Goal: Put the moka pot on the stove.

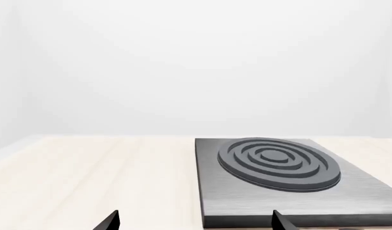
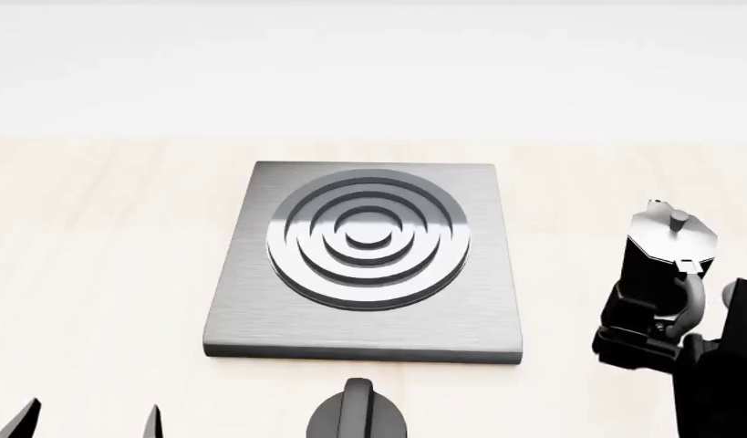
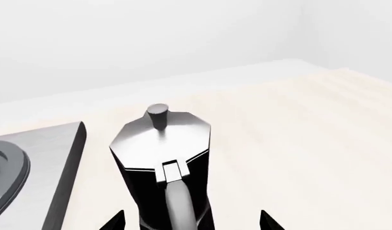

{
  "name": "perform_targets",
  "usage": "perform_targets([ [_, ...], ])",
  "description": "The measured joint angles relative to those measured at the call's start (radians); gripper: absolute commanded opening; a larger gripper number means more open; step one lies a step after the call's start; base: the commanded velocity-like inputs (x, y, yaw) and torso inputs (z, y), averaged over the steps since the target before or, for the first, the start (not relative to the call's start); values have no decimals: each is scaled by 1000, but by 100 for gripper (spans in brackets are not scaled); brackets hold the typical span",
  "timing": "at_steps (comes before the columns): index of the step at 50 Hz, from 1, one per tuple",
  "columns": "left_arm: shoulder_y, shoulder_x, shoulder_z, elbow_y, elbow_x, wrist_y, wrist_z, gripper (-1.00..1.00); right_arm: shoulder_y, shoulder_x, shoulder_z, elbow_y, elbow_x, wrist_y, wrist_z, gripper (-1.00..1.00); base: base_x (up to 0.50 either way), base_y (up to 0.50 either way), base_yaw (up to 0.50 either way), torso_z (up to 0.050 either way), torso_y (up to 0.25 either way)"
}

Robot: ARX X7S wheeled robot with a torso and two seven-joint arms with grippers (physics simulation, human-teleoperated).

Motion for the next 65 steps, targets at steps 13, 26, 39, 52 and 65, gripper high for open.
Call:
perform_targets([
  [13,1,-4,1,1,-3,3,-3,100,26,-5,-13,30,-10,-4,-5,100,0,0,0,0,0],
  [26,2,-7,2,1,-6,7,-6,100,43,-15,-21,70,-15,-24,-18,100,0,0,0,0,0],
  [39,1,-11,3,4,-10,6,-10,100,47,-17,-24,87,-14,-32,-21,-100,0,0,0,0,0],
  [52,0,-14,5,4,-13,6,-13,100,51,-18,-28,97,-11,-41,-24,-100,0,0,0,0,0],
  [65,2,-18,6,7,-16,9,-17,100,33,-15,-67,-6,-45,-32,22,-100,0,0,0,0,0],
])
